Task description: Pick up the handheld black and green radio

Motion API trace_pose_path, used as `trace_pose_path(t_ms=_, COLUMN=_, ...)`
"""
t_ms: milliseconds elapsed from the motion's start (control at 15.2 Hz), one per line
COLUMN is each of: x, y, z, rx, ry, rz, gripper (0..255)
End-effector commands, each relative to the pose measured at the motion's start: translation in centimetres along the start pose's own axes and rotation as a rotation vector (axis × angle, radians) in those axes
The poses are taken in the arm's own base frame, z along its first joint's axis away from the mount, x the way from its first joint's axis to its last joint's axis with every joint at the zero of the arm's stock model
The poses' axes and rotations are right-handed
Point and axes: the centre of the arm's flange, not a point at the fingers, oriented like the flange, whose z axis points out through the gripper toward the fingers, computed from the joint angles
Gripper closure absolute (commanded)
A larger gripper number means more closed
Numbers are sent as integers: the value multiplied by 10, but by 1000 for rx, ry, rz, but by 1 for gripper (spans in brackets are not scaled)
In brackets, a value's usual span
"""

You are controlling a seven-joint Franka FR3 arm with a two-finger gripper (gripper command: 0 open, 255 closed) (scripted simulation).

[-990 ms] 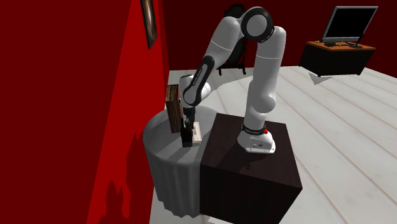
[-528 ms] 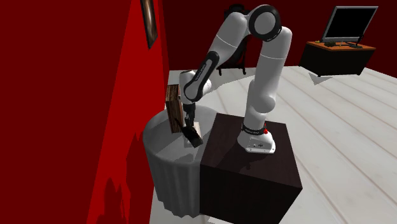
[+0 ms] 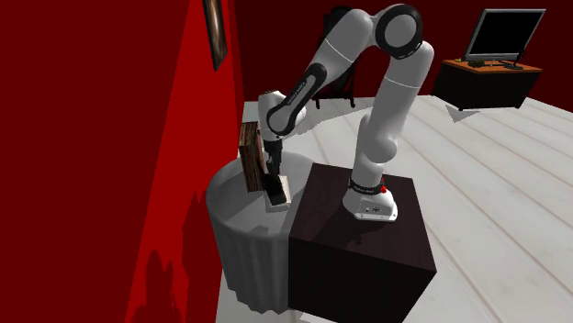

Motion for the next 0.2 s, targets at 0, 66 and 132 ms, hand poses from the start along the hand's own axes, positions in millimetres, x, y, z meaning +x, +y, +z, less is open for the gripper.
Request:
trace_pose_path(t_ms=0, x=0, y=-2, z=-11, rx=0, ry=0, rz=0, gripper=255)
trace_pose_path(t_ms=66, x=0, y=-2, z=-11, rx=0, ry=0, rz=0, gripper=255)
trace_pose_path(t_ms=132, x=0, y=-2, z=-11, rx=0, ry=0, rz=0, gripper=255)
